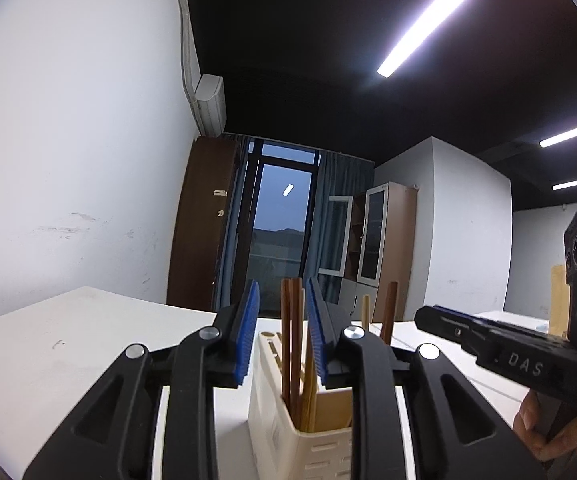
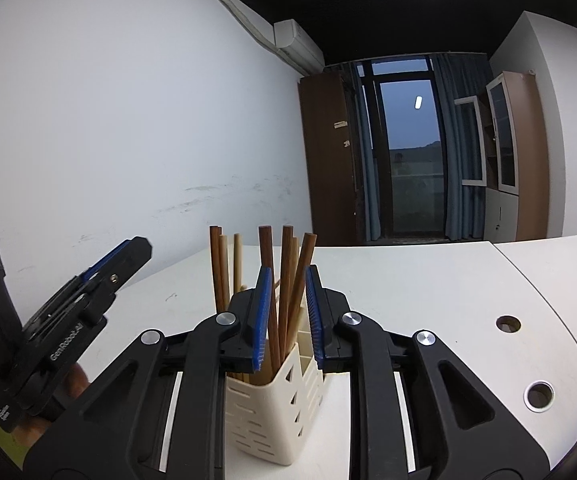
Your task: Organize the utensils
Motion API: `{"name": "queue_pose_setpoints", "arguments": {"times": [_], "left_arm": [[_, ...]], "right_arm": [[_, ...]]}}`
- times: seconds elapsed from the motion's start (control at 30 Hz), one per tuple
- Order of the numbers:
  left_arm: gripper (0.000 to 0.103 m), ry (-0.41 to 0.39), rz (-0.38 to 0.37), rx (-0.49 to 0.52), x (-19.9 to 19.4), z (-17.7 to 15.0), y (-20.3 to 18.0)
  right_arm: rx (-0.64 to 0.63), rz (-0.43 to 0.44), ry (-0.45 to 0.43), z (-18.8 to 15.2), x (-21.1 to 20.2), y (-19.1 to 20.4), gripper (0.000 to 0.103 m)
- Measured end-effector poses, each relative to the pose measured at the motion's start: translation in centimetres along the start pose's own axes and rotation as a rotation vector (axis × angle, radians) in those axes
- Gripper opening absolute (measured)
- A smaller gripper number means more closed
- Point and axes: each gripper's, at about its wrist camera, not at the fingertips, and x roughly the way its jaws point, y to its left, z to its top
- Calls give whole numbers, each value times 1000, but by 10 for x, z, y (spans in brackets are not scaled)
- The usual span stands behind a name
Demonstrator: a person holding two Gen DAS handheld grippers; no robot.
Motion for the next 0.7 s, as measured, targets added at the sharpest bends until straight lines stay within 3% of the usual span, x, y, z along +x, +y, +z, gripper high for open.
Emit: {"name": "queue_pose_setpoints", "arguments": {"times": [0.1, 0.33, 0.4, 0.53, 0.7], "left_arm": [[24, 26, 0, 13, -8, 0, -1], [28, 118, 4, 69, -20, -1, -10], [36, 146, 4, 66, -23, 1, -11], [39, 191, -3, 38, -28, 4, -7], [52, 239, -12, 51, -29, 3, -5]], "right_arm": [[-5, -8, -1, -1, -5, 3, 27], [-6, -19, 10, -7, -20, -2, 28], [-11, -21, 15, -10, -24, -1, 29], [-33, -30, 22, -17, -32, 2, 33], [-23, -35, 32, -29, -42, -1, 39]]}}
